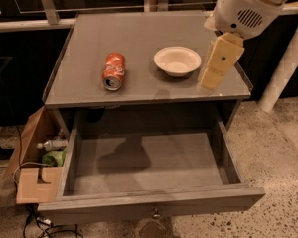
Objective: Place coke can into top drawer
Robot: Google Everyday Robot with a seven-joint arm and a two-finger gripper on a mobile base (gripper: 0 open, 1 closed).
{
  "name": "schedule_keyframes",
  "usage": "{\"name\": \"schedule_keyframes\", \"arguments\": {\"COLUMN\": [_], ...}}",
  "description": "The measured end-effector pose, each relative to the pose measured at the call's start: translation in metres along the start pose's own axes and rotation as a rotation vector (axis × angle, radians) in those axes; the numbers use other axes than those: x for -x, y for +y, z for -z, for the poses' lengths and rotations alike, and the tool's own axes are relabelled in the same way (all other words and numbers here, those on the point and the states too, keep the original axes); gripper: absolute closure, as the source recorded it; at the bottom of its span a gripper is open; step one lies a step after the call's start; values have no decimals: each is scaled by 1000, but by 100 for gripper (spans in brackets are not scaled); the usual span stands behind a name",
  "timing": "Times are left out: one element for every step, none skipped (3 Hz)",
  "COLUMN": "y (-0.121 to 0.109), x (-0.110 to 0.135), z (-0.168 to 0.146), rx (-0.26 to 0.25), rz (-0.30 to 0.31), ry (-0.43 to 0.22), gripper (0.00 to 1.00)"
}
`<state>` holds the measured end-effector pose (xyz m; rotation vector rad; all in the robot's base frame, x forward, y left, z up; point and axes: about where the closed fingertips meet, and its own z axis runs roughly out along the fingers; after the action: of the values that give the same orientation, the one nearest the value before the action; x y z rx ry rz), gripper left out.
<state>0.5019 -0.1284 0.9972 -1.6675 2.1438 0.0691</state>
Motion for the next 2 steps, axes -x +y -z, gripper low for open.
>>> {"name": "schedule_keyframes", "arguments": {"y": [-16, -18], "x": [27, 28], "z": [-12, -11], "rx": [34, 24], "rz": [118, 122], "ry": [-67, -70], "gripper": [0, 0]}}
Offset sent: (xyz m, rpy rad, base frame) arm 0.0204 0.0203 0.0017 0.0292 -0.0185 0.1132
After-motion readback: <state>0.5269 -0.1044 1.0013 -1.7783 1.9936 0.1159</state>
